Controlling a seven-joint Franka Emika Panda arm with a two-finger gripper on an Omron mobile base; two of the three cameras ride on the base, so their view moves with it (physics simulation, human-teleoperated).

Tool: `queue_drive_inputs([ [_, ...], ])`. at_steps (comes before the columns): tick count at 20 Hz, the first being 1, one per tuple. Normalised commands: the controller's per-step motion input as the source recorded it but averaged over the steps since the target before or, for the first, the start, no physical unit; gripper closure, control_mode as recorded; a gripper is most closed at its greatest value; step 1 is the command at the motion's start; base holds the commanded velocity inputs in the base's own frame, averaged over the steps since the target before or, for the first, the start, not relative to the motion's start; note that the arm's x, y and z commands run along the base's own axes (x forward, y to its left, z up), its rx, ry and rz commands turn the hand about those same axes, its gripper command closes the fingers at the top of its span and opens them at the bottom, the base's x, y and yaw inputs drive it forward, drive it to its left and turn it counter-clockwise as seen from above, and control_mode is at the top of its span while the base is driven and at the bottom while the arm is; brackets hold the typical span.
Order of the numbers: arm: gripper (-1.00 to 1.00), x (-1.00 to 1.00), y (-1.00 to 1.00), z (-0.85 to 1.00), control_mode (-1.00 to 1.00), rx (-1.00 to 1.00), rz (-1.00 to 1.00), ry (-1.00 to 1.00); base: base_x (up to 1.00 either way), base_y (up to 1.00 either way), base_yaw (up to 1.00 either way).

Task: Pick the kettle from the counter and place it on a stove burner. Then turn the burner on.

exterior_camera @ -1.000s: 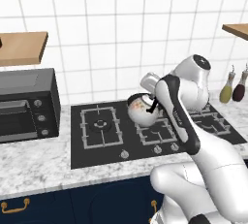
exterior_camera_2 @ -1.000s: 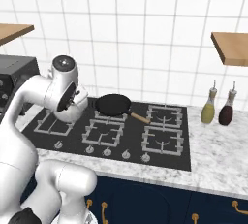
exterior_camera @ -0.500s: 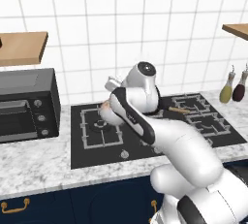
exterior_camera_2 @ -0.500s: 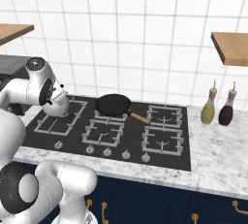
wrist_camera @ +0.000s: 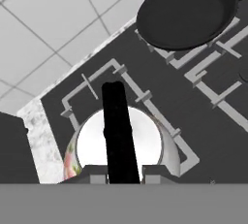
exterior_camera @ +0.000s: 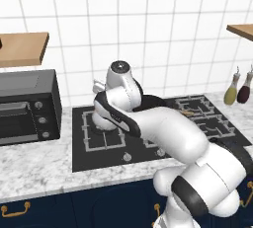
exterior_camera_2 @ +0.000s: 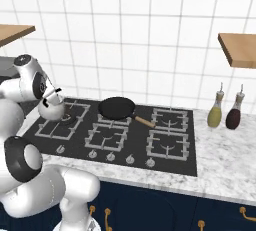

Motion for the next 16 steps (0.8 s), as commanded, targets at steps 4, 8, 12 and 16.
queue_drive_inputs([
  [4, 1.00, 0.34, 0.00, -0.47, -1.00, -0.07, 0.00, 0.00, 0.00, 0.00, 0.00],
  [8, 1.00, 0.27, 0.00, -0.22, -1.00, -0.10, 0.00, 0.08, 0.00, 0.00, 0.00],
  [12, 1.00, 0.11, 0.09, -0.31, -1.00, -0.16, 0.00, 0.06, 0.00, 0.00, 0.00],
  [16, 1.00, 0.32, 0.27, -0.09, -1.00, -0.08, -0.03, 0.00, 0.00, 0.00, 0.00],
])
